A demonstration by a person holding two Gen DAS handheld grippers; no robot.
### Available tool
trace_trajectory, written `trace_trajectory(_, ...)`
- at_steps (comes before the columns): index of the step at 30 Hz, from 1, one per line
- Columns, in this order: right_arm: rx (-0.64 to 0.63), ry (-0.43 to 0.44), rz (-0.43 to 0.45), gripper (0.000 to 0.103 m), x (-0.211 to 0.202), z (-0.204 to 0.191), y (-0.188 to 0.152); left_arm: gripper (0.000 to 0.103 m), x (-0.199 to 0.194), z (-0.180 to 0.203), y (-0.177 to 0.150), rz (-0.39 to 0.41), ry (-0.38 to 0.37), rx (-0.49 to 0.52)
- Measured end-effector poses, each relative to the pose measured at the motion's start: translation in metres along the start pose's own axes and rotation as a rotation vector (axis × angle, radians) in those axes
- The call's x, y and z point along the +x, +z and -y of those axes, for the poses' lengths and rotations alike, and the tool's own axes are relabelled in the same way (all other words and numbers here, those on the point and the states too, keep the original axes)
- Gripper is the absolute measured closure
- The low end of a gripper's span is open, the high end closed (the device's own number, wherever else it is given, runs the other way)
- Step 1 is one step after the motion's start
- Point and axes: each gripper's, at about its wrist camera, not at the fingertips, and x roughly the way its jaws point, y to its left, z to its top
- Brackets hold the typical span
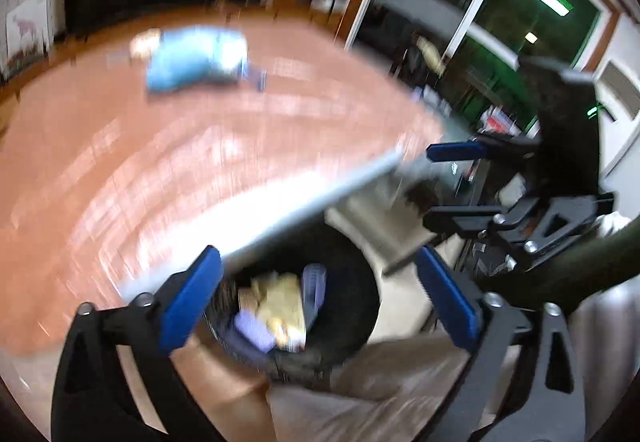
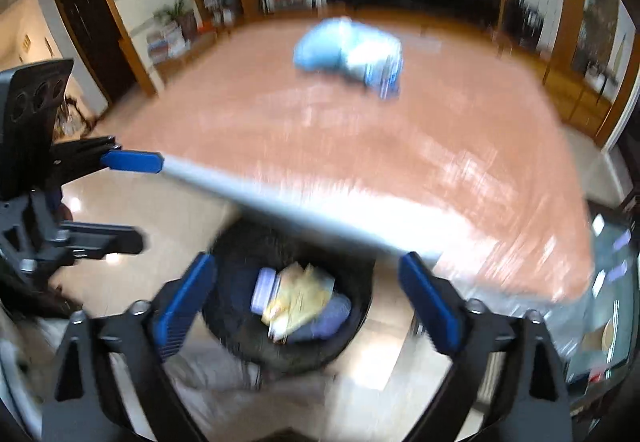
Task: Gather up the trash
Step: 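Open both tools to drop the cup and roller into the bin, then move both tools back toward the blue mask bag on the table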
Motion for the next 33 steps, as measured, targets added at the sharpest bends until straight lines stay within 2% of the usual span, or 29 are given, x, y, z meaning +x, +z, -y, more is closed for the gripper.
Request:
trace_trajectory(2,-0.002,-0.036,0.090,0.004,-0.011,0.007,0.019,0.001,-0.010,-0.010,0.019,0.041,0.027,-0.015)
trace_trajectory(4,0.004,-0.072,0.152,0.004,-0.009,0.016,0.043,0.001,-0.007,-0.030,0.041,0.044,0.101,-0.070)
trace_trajectory(6,0.003,-0.059,0.151,0.004,0.001,0.023,0.062,0.002,-0.001,-0.053,0.055,0.034,0.223,-0.126)
trace_trajectory(7,-0.008,-0.060,0.149,0.004,0.006,0.024,0.071,0.002,0.005,-0.066,0.064,0.010,0.324,-0.164)
trace_trajectory(9,-0.045,-0.072,0.150,0.004,0.015,0.025,0.083,0.002,0.013,-0.086,0.076,-0.006,0.425,-0.225)
trace_trajectory(14,-0.095,-0.061,0.108,0.004,0.048,0.033,0.109,0.002,0.025,-0.130,0.099,-0.010,0.420,-0.338)
trace_trajectory(23,-0.193,-0.043,0.052,0.004,0.107,0.050,0.159,0.002,0.068,-0.163,0.139,-0.072,0.444,-0.284)
trace_trajectory(28,-0.275,-0.010,0.010,0.004,0.141,0.056,0.185,0.002,0.108,-0.191,0.164,-0.132,0.373,-0.302)
trace_trajectory(33,-0.331,0.072,-0.054,0.004,0.173,0.063,0.205,0.002,0.139,-0.215,0.187,-0.137,0.326,-0.348)
